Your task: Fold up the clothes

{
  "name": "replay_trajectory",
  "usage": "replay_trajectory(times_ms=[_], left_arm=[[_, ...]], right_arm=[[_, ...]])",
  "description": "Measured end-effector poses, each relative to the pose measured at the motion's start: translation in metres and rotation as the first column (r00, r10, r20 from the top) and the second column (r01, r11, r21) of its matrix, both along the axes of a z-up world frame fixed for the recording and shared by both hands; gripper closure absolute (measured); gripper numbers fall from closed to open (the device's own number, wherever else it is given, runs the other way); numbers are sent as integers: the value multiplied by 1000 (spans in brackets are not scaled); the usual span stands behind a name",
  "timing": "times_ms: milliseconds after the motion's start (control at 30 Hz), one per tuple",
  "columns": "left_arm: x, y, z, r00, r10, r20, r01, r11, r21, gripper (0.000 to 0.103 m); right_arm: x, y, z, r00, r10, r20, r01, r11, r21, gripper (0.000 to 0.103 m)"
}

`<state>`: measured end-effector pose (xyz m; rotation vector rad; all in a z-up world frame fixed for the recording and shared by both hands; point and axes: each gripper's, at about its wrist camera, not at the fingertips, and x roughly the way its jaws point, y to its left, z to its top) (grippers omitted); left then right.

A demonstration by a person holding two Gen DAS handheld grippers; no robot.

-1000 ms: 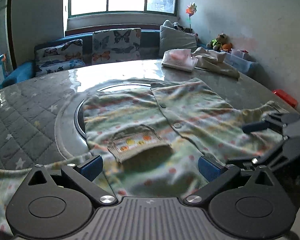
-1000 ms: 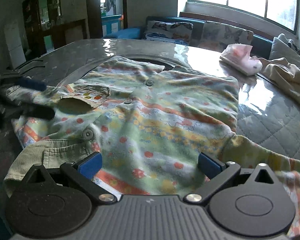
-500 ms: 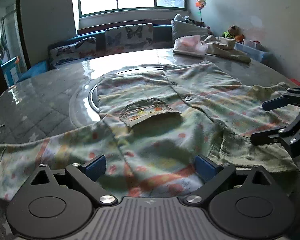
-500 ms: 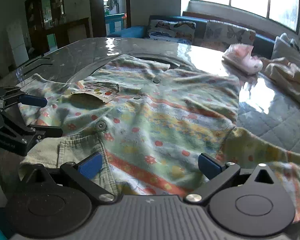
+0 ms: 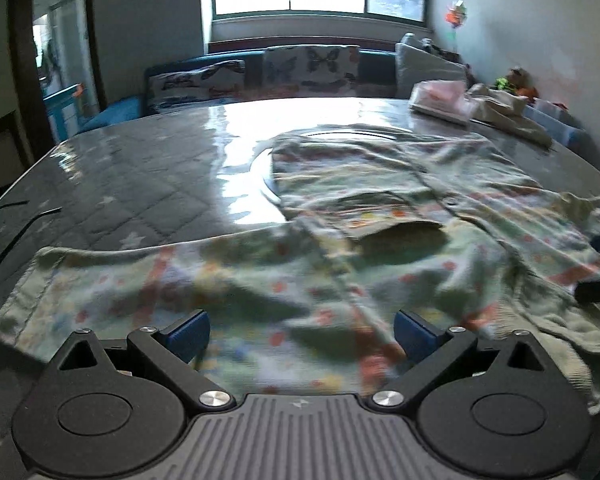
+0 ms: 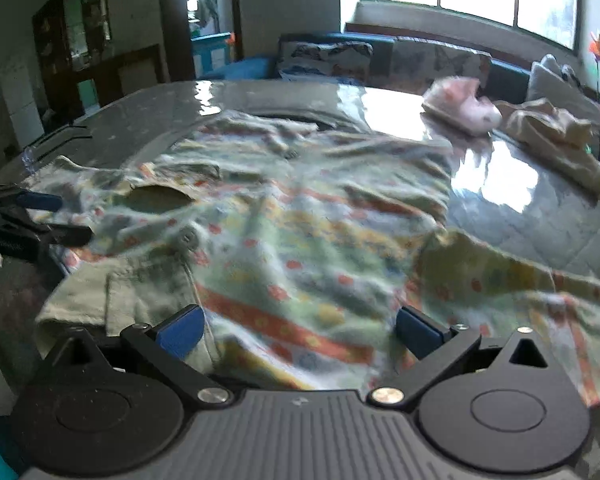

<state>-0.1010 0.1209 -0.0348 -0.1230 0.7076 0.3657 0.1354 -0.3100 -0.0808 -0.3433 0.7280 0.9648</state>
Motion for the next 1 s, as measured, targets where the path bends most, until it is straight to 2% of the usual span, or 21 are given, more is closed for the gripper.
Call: replay_trajectory(times_ms=[367, 500, 700, 1000], left_arm=[[-19, 35, 7, 994, 105, 16, -104, 993, -64, 0], [-25, 62, 5, 979, 202, 5, -202, 979, -39, 0], [-38, 96, 2, 956, 294, 1, -294, 956, -7, 0], [-41, 115, 2, 952, 305, 2, -305, 952, 9, 0]], right_arm=[[8, -6, 3, 1000, -18, -13, 18, 1000, 14, 0], [10, -7, 2, 1000, -24, -14, 24, 1000, 14, 0], [11, -8, 2, 999, -36, -11, 36, 999, 15, 0], [26, -22, 3, 993, -118, -5, 118, 993, 23, 0]])
